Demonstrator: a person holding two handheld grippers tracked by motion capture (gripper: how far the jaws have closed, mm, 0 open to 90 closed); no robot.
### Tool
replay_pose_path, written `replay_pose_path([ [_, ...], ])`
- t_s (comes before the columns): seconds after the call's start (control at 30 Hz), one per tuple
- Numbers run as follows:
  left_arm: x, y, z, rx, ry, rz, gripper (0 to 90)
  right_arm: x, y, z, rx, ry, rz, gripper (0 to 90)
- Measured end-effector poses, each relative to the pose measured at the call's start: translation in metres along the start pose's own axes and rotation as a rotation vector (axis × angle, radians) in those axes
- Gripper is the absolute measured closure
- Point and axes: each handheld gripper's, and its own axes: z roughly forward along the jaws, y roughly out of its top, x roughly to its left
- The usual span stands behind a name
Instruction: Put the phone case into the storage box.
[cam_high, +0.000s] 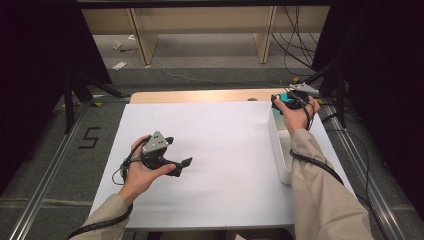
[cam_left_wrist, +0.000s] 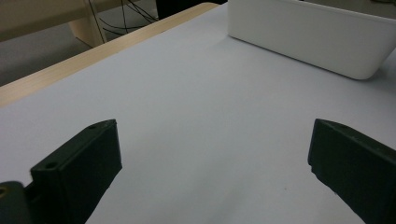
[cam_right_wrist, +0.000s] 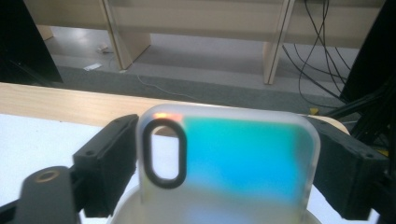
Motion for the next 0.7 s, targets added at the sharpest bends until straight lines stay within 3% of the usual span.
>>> replay_pose_path([
  [0.37, -0.0001, -0.0001, 0.0005, 0.0, -0.001, 0.0, 1.9, -0.0011, 0.0036, -0.0016, -0.019, 0.017, 0.023, 2.0],
  [0.7, 0.0002, 0.0002, -0.0001, 0.001, 0.001, -0.001, 1.9, -0.0013, 0.0082, -0.009, -0.04, 0.031, 0.038, 0.6],
])
